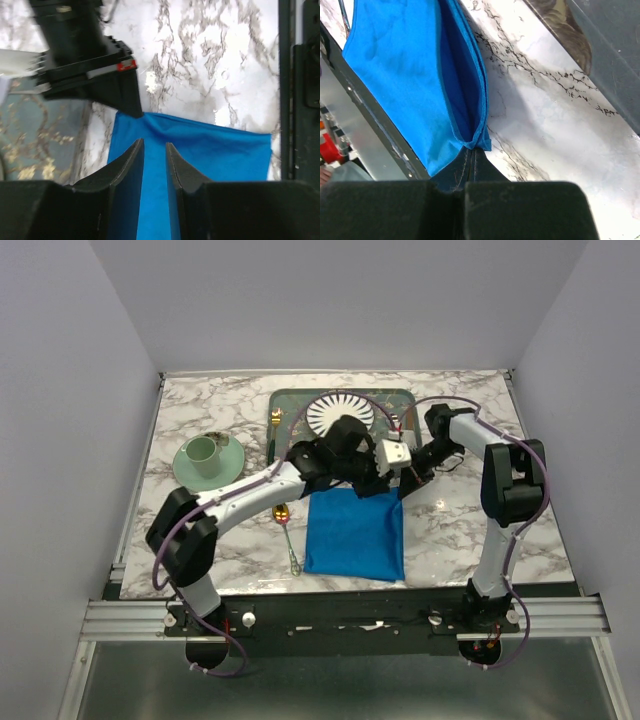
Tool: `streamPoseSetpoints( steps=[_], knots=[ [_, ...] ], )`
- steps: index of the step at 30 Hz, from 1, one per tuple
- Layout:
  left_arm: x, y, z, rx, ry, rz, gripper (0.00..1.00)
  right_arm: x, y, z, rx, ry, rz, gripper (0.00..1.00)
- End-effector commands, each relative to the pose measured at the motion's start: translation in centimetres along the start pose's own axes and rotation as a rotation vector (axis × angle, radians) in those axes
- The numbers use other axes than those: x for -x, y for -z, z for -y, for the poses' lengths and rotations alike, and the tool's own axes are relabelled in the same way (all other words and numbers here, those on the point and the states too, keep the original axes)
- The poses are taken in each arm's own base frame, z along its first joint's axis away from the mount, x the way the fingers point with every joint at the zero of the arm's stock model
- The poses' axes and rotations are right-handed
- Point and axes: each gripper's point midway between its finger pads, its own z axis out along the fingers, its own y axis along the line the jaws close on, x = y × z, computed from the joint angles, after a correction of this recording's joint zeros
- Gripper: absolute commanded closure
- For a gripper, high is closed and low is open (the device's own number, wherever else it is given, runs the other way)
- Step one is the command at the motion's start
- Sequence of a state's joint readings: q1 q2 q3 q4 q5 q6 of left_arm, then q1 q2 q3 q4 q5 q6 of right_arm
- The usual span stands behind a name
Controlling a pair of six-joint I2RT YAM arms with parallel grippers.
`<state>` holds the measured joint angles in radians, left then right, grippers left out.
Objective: Fold the napkin into a case and place the utensils inside
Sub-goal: Pick up the lower triangle-folded napkin from the center of the board, then fold the lower triangle-folded napkin at the center of the board.
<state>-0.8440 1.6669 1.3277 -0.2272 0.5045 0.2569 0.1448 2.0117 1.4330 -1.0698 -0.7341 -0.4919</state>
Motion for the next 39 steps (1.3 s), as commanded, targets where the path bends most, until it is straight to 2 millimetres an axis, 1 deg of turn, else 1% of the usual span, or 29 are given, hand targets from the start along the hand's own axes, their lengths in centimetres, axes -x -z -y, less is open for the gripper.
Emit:
streamPoseSetpoints(
  steps=[1, 2, 3, 4, 5, 9, 14, 15, 16, 17, 18, 19, 20, 21, 22, 23, 24, 25, 26, 27, 28, 29, 30, 31, 32, 33, 34, 38, 39],
  knots=[
    [-5.9, 4.7, -0.3, 0.009, 0.263, -0.15, 0.65, -0.1, 0.3, -0.6, -0.042, 0.144, -0.005, 0.99],
    [-6.5, 5.7, -1.5, 0.053, 0.288, -0.156, 0.65, -0.2, 0.3, -0.6, -0.057, 0.167, -0.015, 0.99],
    [-7.3, 6.3, -1.8, 0.071, 0.311, -0.168, 0.65, -0.1, 0.1, -0.9, -0.065, 0.207, -0.02, 0.99],
    [-7.5, 7.1, -2.0, 0.089, 0.336, -0.166, 0.65, -0.2, 0.0, -0.9, -0.075, 0.228, -0.026, 0.99],
    [-7.9, 8.0, -2.8, 0.117, 0.364, -0.166, 0.64, -0.6, -0.1, -0.8, -0.089, 0.245, -0.044, 0.99],
    [-9.3, 10.2, -4.0, 0.178, 0.464, -0.173, 0.64, -0.5, -0.8, -1.4, -0.14, 0.405, -0.081, 0.99],
    [-10.0, 12.1, -5.1, 0.236, 0.534, -0.15, 0.64, -0.2, -0.7, -2.4, -0.221, 0.616, -0.112, 0.99],
    [-10.3, 12.2, -5.1, 0.244, 0.547, -0.152, 0.64, 0.2, -1.1, -2.8, -0.228, 0.687, -0.121, 0.99],
    [-10.2, 12.7, -5.4, 0.255, 0.553, -0.14, 0.64, -0.2, -1.3, -2.9, -0.234, 0.719, -0.131, 0.99],
    [-10.2, 12.9, -5.6, 0.263, 0.562, -0.135, 0.64, 0.0, -1.0, -3.1, -0.266, 0.766, -0.132, 0.99],
    [-10.4, 13.0, -5.6, 0.267, 0.568, -0.133, 0.64, 0.4, -1.4, -3.5, -0.277, 0.849, -0.135, 0.99],
    [-10.4, 13.4, -5.8, 0.274, 0.567, -0.127, 0.63, -0.3, -1.7, -3.6, -0.279, 0.884, -0.152, 0.99],
    [-10.3, 13.5, -5.8, 0.274, 0.564, -0.125, 0.63, -0.3, -1.3, -4.0, -0.308, 0.943, -0.146, 0.99],
    [-10.5, 13.6, -5.8, 0.274, 0.548, -0.13, 0.62, 0.3, -1.7, -4.5, -0.324, 1.044, -0.137, 0.99],
    [-10.5, 13.9, -5.7, 0.274, 0.534, -0.128, 0.6, 0.2, -1.8, -4.6, -0.337, 1.102, -0.138, 0.99],
    [-10.6, 14.0, -5.7, 0.275, 0.521, -0.13, 0.59, -1.3, -2.4, -4.2, -0.341, 1.136, -0.167, 0.99],
    [-10.8, 14.1, -5.7, 0.277, 0.509, -0.132, 0.57, -1.0, -2.1, -4.9, -0.358, 1.24, -0.154, 0.99],
    [-10.8, 14.2, -5.8, 0.281, 0.48, -0.131, 0.54, -0.7, -2.2, -5.0, -0.382, 1.303, -0.131, 0.99],
    [-10.7, 14.5, -5.8, 0.286, 0.461, -0.125, 0.52, -2.1, -2.8, -4.5, -0.378, 1.339, -0.156, 0.99],
    [-11.0, 14.6, -5.8, 0.287, 0.452, -0.132, 0.51, -2.0, -2.5, -5.0, -0.398, 1.435, -0.142, 0.99],
    [-11.1, 14.6, -5.8, 0.282, 0.424, -0.134, 0.47, -1.4, -2.5, -5.1, -0.428, 1.494, -0.113, 0.99],
    [-11.3, 14.6, -5.8, 0.275, 0.371, -0.144, 0.46, -1.5, -2.7, -5.1, -0.436, 1.54, -0.109, 0.99],
    [-11.6, 14.6, -5.7, 0.264, 0.337, -0.155, 0.45, -3.1, -3.4, -4.5, -0.423, 1.572, -0.133, 0.99],
    [-12.0, 14.6, -5.7, 0.257, 0.312, -0.169, 0.42, -2.0, -3.0, -4.8, -0.472, 1.676, -0.098, 0.99],
    [-12.4, 14.6, -5.9, 0.241, 0.245, -0.187, 0.41, -2.4, -3.3, -4.6, -0.487, 1.723, -0.096, 0.99],
    [-12.4, 14.6, -5.8, 0.224, 0.212, -0.19, 0.4, -3.8, -4.1, -3.7, -0.483, 1.792, -0.135, 0.99],
    [-12.7, 14.5, -5.6, 0.208, 0.187, -0.202, 0.38, -3.0, -3.8, -4.0, -0.533, 1.852, -0.094, 0.99],
    [-13.2, 13.7, -5.6, 0.148, 0.053, -0.231, 0.36, -3.8, -4.5, -4.0, -0.545, 2.002, -0.097, 0.99],
    [-13.2, 13.5, -5.7, 0.127, -0.012, -0.237, 0.36, -4.2, -4.7, -3.9, -0.542, 2.028, -0.106, 0.99]
  ],
)
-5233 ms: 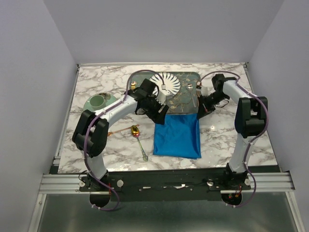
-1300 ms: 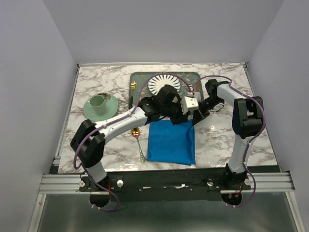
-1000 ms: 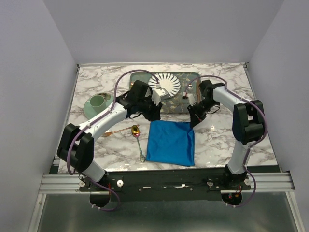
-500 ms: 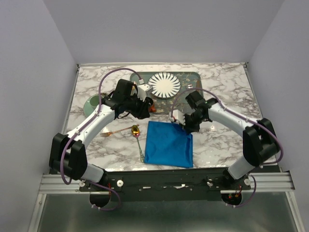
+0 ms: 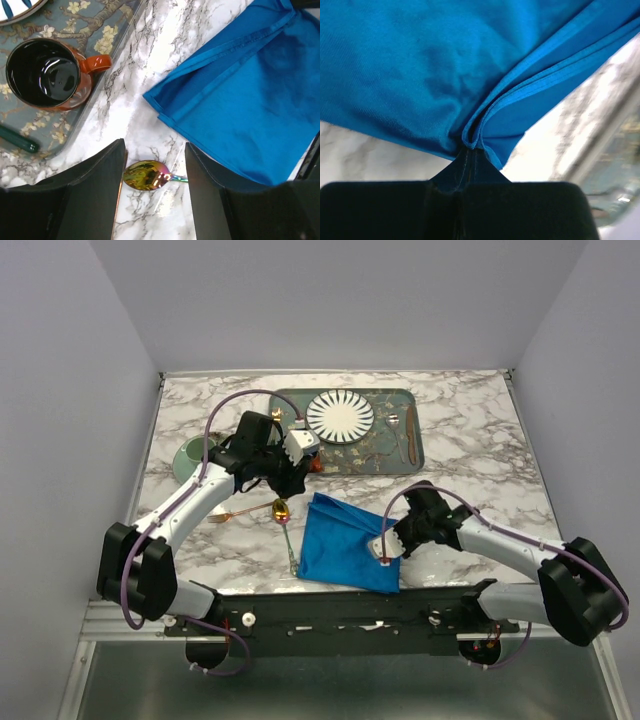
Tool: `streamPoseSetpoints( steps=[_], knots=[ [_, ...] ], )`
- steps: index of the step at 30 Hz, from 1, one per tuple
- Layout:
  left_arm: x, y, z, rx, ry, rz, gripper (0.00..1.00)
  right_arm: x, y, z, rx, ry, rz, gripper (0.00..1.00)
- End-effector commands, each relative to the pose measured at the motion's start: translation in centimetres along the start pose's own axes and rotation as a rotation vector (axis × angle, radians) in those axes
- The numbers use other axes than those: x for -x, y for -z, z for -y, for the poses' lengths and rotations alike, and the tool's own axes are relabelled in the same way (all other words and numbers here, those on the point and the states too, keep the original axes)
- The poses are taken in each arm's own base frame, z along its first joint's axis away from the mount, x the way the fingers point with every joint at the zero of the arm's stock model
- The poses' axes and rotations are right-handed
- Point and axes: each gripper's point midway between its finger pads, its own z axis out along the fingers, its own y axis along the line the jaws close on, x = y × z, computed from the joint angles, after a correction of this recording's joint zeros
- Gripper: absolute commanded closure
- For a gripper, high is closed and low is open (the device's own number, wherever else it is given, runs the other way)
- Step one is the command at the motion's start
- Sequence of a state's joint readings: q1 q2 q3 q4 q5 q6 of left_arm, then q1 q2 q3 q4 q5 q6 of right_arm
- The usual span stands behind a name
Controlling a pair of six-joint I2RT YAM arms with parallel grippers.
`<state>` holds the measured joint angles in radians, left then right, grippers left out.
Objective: Fold the napkin into a case and place the utensils inside
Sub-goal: Fold the lower triangle-folded napkin at the center of the board.
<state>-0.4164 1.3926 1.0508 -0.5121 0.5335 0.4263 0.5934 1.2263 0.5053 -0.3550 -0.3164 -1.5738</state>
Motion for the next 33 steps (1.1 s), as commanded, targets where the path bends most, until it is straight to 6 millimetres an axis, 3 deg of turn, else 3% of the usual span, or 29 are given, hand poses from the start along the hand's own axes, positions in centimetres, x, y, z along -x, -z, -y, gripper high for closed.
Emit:
streamPoseSetpoints(
  steps=[1, 5, 13, 20, 29, 33],
  knots=[
    [-0.4, -1.0, 0.7, -0.094, -0.272, -0.014, 0.36, 0.2, -0.4, 2.0, -0.134, 0.329, -0.021, 0.99],
    [-0.8, -3.0, 1.9, -0.142, -0.424, -0.048, 0.35, 0.3, -0.5, 1.7, -0.141, 0.374, -0.024, 0.99],
    [-0.2, -6.7, 2.5, -0.17, -0.507, -0.084, 0.47, 0.0, -0.3, 2.0, -0.151, 0.346, -0.037, 0.99],
    [-1.8, -9.9, 2.4, -0.195, -0.541, -0.15, 0.47, 0.0, 0.0, 2.3, -0.163, 0.331, -0.042, 0.99],
    [-2.7, -12.1, 1.4, -0.197, -0.527, -0.196, 0.48, -0.1, 0.0, 2.2, -0.16, 0.31, -0.044, 0.99],
    [-3.7, -12.1, 1.6, -0.231, -0.546, -0.232, 0.57, -0.2, 0.1, 2.1, -0.159, 0.3, -0.051, 0.99]
  ],
)
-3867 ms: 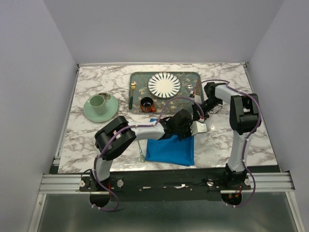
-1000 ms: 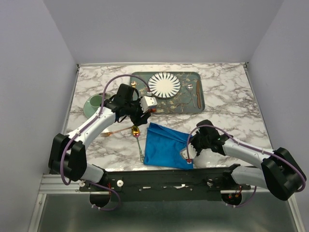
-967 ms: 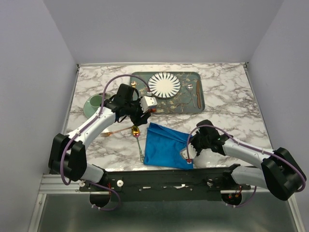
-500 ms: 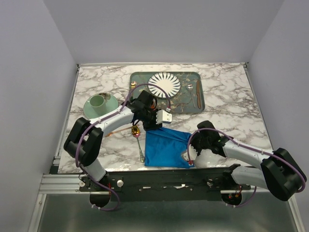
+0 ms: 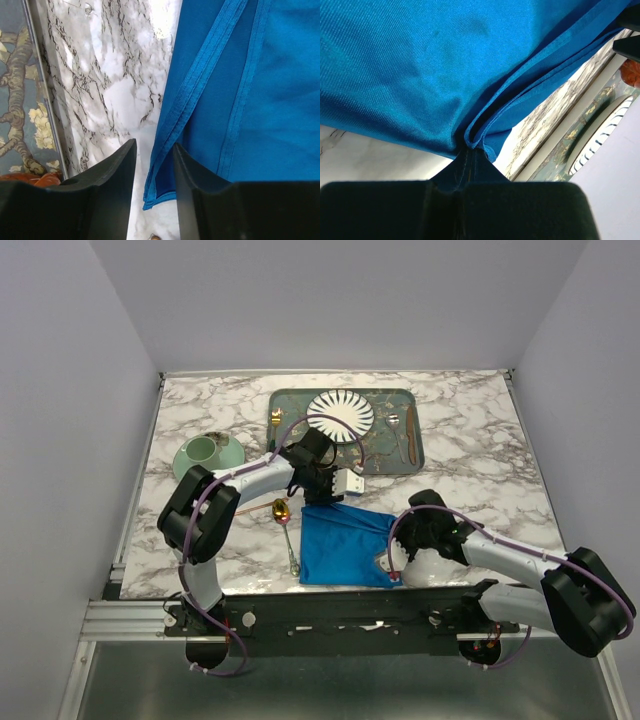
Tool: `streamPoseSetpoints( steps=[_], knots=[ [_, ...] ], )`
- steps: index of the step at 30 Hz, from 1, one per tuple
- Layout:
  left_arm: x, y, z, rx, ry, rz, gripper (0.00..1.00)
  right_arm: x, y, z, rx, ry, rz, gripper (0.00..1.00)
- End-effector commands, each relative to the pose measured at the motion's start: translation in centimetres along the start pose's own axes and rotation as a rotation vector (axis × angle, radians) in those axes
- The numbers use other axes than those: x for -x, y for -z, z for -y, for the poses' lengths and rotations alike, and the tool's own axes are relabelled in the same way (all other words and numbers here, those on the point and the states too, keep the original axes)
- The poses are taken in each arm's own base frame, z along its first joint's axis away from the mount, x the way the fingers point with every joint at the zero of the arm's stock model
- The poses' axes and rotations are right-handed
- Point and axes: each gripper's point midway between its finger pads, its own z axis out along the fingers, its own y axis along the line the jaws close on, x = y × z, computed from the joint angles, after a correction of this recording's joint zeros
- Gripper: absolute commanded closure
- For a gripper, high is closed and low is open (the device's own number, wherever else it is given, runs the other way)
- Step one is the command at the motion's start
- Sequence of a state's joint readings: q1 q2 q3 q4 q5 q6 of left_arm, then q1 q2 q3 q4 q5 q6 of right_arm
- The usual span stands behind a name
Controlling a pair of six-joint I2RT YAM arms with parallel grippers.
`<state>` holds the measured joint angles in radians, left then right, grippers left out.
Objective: Fold the napkin into a case and place the utensils inside
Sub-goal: Fold the lower triangle-folded napkin at the center of the board.
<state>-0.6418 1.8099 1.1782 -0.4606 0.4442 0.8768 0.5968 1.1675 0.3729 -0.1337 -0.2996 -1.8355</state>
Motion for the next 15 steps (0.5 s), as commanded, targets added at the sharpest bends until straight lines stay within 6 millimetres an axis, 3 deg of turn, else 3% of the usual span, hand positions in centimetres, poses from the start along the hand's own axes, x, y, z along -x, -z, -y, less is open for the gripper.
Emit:
streamPoseSetpoints(
  steps=[1, 3, 5, 9, 15],
  knots=[
    [-0.6, -0.1, 0.0, -0.025, -0.043, -0.039, 0.61, -0.2, 0.3, 0.4, -0.017, -0.013, -0.02, 0.99],
    [-0.9, 0.0, 0.4, -0.041, -0.06, -0.048, 0.66, -0.3, 0.3, 0.3, -0.015, -0.021, -0.025, 0.99],
    [-0.8, 0.2, 0.7, -0.052, -0.066, -0.047, 0.79, -0.4, 0.4, 0.5, -0.02, -0.031, -0.029, 0.99],
    [0.0, 0.4, -0.2, -0.038, -0.056, -0.035, 0.97, -1.2, 0.4, 1.4, -0.019, -0.104, -0.056, 0.99],
    [0.8, 1.2, -2.9, -0.008, -0.029, -0.052, 1.0, -2.2, 0.9, 2.6, -0.033, -0.195, -0.095, 0.99]
  ],
)
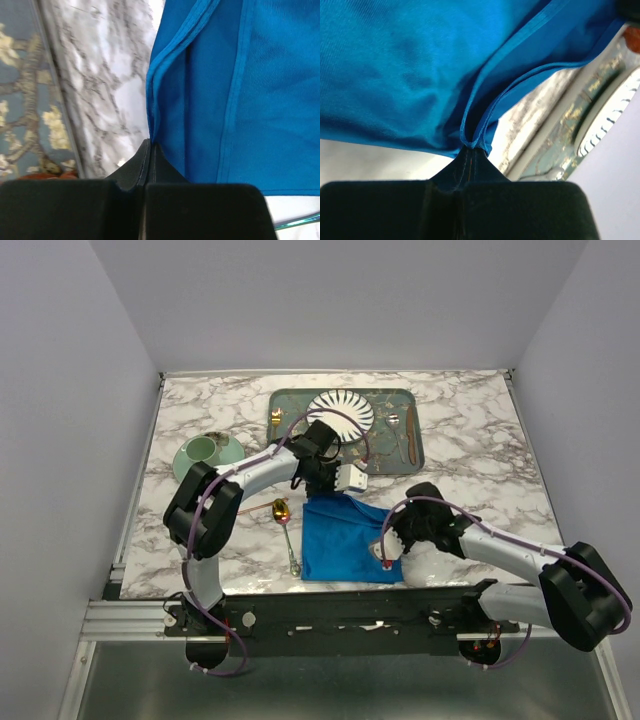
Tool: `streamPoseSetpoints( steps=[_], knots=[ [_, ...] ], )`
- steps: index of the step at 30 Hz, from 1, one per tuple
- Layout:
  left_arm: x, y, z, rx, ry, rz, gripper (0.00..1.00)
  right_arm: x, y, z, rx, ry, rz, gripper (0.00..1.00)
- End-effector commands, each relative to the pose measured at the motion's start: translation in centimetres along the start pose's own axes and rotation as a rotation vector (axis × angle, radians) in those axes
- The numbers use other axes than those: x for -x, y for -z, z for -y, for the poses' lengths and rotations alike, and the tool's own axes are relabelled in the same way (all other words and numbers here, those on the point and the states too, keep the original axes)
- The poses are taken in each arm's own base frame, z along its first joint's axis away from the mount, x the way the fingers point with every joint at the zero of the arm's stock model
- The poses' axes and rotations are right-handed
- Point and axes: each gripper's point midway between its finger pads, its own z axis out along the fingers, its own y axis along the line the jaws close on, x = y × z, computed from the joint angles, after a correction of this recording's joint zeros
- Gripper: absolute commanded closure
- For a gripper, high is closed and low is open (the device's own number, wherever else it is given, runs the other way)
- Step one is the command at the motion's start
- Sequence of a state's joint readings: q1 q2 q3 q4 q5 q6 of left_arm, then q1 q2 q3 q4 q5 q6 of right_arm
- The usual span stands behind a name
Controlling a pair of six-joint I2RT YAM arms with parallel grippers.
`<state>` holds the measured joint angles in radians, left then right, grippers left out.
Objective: Fold the napkin into a case and place the utensils inside
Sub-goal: Fold the lower triangle-folded napkin at the center of the board.
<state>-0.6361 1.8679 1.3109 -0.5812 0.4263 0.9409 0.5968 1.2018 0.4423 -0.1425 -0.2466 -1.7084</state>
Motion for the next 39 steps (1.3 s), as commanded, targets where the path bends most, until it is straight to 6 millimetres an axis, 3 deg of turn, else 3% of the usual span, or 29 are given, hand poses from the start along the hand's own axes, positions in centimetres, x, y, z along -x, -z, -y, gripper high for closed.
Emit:
streamPoseSetpoints(
  steps=[1, 8, 17, 25, 35, 38, 39],
  knots=[
    [0.4, 1.0, -1.5, 0.018, 0.006, -0.008, 1.0, -0.7, 0.5, 1.4, -0.026, -0.084, -0.039, 0.99],
    [1.8, 2.8, -0.7, 0.018, 0.012, 0.018, 1.0, -0.4, 1.2, 1.9, -0.054, -0.107, -0.025, 0.99],
    [1.8, 3.6, 2.7, -0.013, 0.037, 0.011, 1.0, 1.0, 1.8, 1.3, -0.061, -0.09, 0.035, 0.99],
    [1.0, 2.5, 5.8, -0.042, 0.08, -0.009, 1.0, 1.3, 1.1, -0.8, -0.005, -0.044, 0.051, 0.99],
    [-1.2, 0.0, 6.9, -0.041, 0.142, -0.048, 1.0, 0.9, 0.5, -1.4, 0.008, -0.043, 0.031, 0.94],
    [-1.8, -0.6, 7.2, -0.054, 0.163, -0.06, 1.0, 0.5, 0.7, -1.1, -0.008, -0.07, 0.014, 0.86],
    [-1.8, -0.8, 7.4, -0.058, 0.171, -0.061, 1.0, 0.5, 0.9, -0.5, -0.024, -0.076, 0.007, 0.79]
  ],
)
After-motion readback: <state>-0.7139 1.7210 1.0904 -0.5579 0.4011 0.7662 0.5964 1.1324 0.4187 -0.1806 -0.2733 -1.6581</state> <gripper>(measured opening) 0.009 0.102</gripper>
